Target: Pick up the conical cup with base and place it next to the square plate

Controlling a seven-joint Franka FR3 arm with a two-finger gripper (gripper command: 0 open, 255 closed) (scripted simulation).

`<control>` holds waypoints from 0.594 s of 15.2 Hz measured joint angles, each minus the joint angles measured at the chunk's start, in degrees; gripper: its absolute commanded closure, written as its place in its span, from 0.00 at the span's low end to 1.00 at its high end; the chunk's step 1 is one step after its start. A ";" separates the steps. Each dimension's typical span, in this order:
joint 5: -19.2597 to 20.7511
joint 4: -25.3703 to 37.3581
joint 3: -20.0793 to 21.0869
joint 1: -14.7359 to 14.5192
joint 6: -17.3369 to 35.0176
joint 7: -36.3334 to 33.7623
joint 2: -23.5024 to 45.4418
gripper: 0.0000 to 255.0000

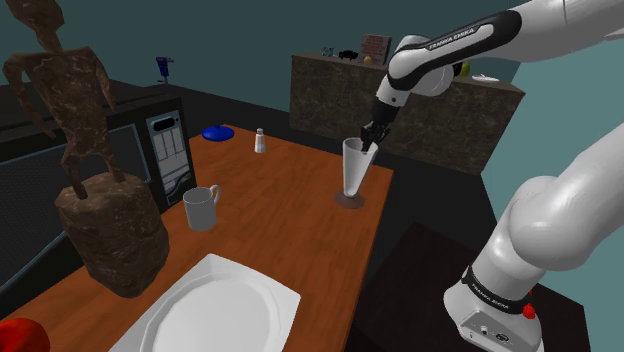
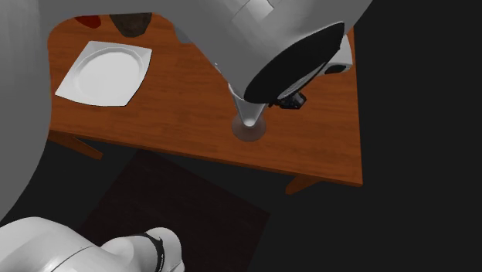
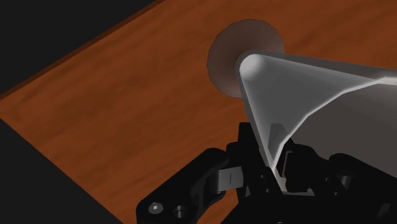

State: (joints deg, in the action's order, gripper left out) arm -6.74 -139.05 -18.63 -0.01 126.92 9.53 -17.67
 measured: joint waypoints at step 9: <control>1.16 5.01 0.71 0.31 -7.18 -1.84 -2.38 1.00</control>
State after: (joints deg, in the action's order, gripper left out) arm -5.58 -134.04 -17.92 0.31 119.74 7.69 -20.05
